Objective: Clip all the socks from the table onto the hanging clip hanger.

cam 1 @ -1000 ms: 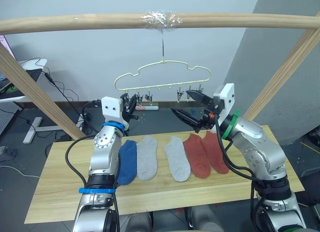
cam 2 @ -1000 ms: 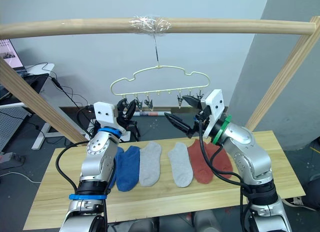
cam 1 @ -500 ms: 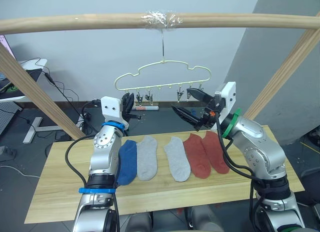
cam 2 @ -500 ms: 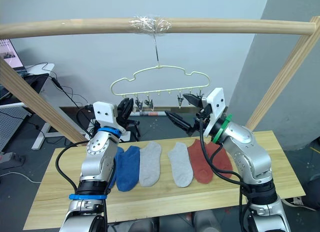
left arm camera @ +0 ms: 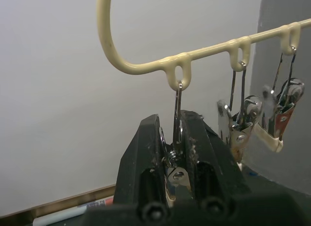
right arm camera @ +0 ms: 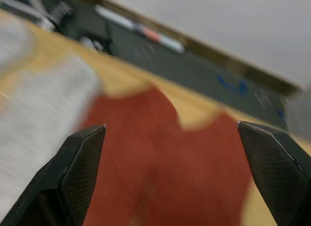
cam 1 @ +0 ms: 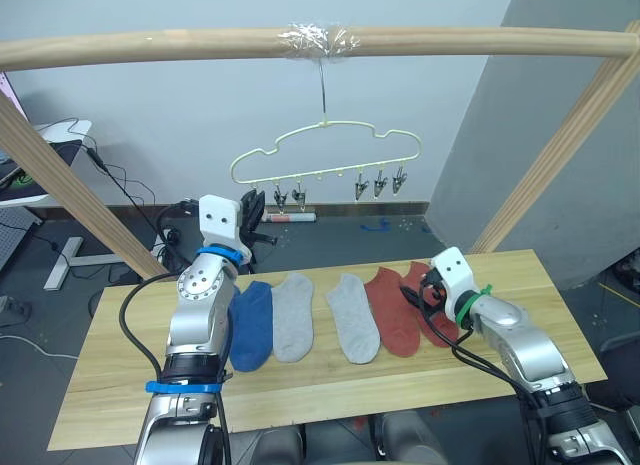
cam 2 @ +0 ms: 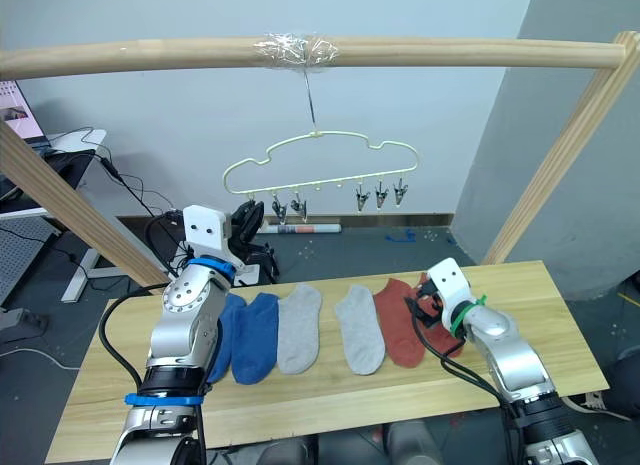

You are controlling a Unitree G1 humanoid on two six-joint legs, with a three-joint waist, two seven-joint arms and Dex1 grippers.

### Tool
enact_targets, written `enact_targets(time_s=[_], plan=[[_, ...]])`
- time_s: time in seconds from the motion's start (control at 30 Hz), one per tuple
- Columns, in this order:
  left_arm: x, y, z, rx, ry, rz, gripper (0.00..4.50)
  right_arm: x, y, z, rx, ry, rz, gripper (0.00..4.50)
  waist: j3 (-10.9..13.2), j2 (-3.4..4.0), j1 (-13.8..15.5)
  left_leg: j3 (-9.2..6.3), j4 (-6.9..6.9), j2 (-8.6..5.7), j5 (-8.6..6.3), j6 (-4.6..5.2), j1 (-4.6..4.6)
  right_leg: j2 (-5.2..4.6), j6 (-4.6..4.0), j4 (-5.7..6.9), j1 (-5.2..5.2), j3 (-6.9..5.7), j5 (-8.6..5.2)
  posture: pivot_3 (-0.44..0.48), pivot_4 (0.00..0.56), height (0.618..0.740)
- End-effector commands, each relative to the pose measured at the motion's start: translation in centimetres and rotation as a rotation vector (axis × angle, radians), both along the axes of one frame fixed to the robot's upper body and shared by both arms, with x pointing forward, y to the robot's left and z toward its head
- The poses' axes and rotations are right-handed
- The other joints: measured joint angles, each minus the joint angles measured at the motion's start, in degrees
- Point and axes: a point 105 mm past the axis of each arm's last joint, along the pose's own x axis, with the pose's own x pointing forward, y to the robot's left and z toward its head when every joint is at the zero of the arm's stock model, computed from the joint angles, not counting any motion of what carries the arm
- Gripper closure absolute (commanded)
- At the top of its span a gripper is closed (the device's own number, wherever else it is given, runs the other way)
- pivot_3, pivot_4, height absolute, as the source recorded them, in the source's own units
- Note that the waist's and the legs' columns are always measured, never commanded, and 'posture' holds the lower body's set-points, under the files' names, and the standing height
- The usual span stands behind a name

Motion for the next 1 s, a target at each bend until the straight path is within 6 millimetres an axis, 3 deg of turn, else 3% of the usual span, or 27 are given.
enact_targets(time_s=[0.03, 0.27, 0.37, 0.47, 0.53, 0.83, 1.0], plan=[[-0.3, 0.5, 1.1, -0.027, -0.028, 0.017, 4.26, 1.6, -0.8, -0.4, -0.025, -0.014, -0.047, 0.00, 0.0, 0.01, 0.0, 0.00, 0.00, -0.01, 0.01, 0.00, 0.00, 0.00, 0.00, 0.02, 0.00, 0.01, 0.01, -0.052, 0.155, 0.740], [-0.9, 1.2, 1.4, -0.047, -0.022, 0.043, 4.26, 2.3, -2.3, -4.5, -0.077, 0.106, -0.111, 0.00, 0.0, 0.01, 0.3, 0.00, 0.03, -0.02, 0.01, 0.01, -0.01, -0.01, 0.00, -0.03, 0.04, 0.01, 0.06, -0.006, 0.153, 0.740], [-1.2, 1.5, 1.4, -0.043, -0.019, 0.047, 4.26, 2.1, -2.5, -5.2, -0.074, 0.132, -0.116, 0.00, 0.0, -0.01, 0.3, 0.05, 0.03, -0.02, 0.01, 0.01, 0.05, -0.02, -0.21, -0.04, 0.08, 0.07, 0.19, 0.009, 0.149, 0.740], [-1.4, 1.7, 1.4, -0.040, -0.018, 0.056, 4.26, 1.8, -2.5, -5.7, -0.059, 0.149, -0.119, 0.59, 0.0, -0.03, 0.5, 0.03, 0.03, -0.02, 0.01, 0.01, 0.18, -0.01, -0.06, -0.02, 0.20, 0.06, 0.10, 0.009, 0.149, 0.740], [-1.5, 1.6, 1.4, -0.043, -0.018, 0.056, 4.26, 1.5, -2.6, -6.0, -0.048, 0.156, -0.123, 1.22, 0.0, -0.02, 0.5, 0.04, 0.03, -0.02, 0.01, 0.01, 0.32, -0.01, 0.02, -0.01, 0.35, 0.07, 0.06, 0.017, 0.143, 0.740], [-1.6, 1.3, 1.3, -0.049, -0.014, 0.055, 4.26, 0.5, -3.6, -6.2, -0.025, 0.172, -0.142, 4.49, 0.0, -0.03, 1.3, 0.00, 0.06, -0.03, 0.01, 0.01, 0.64, -0.02, 0.07, -0.14, 0.79, 0.03, 0.08, 0.005, 0.143, 0.740], [-1.4, 1.2, 1.3, -0.050, -0.013, 0.050, 4.26, 0.0, -3.5, -5.4, 0.000, 0.148, -0.130, 4.49, 0.0, -0.04, 1.5, -0.01, 0.06, -0.03, 0.00, 0.00, 0.63, -0.02, 0.07, -0.17, 0.79, 0.03, 0.07, -0.001, 0.145, 0.740]])
